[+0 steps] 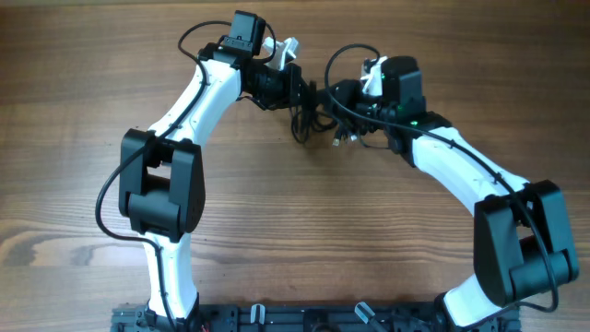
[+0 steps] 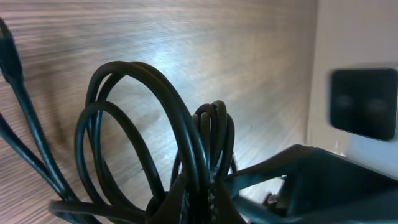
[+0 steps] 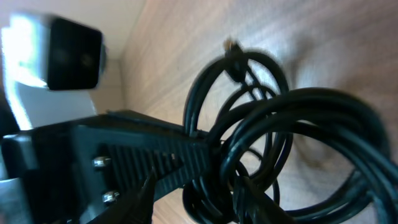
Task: Untangle cables
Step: 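Bring the right gripper beside the left gripper onto the cable loops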
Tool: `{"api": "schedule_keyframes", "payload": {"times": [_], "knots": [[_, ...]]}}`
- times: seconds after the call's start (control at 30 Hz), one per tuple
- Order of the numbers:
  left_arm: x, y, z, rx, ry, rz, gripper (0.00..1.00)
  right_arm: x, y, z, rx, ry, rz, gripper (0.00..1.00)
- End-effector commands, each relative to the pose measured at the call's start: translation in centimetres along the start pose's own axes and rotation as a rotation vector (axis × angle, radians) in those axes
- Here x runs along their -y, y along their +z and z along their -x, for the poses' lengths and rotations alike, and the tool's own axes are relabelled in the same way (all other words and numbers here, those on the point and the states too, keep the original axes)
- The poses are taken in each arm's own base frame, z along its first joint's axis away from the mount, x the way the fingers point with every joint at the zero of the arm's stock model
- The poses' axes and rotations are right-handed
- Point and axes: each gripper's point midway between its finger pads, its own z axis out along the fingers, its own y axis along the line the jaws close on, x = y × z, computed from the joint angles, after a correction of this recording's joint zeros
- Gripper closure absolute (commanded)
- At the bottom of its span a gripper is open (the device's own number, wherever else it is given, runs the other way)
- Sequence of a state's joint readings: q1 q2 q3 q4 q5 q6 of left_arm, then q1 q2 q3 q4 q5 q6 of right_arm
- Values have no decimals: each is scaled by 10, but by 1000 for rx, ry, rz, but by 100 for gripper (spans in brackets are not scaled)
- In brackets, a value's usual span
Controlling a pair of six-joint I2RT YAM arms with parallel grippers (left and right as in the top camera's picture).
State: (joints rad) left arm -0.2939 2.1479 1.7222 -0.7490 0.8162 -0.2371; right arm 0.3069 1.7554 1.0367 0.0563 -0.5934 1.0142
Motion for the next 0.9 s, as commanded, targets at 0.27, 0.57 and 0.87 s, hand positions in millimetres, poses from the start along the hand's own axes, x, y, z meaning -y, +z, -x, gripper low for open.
{"api": "schedule_keyframes", "payload": {"times": [0.27, 0.57, 0.87], "knots": [[8, -7, -4, -32, 54, -101, 96, 28, 6, -7, -4, 16, -99, 95], [-14, -9, -41, -153, -236, 32, 96, 11, -6, -15, -131, -235, 53, 96], [-41, -11, -37, -115, -219, 189, 96, -47, -33, -35, -287, -371, 405, 76]]}}
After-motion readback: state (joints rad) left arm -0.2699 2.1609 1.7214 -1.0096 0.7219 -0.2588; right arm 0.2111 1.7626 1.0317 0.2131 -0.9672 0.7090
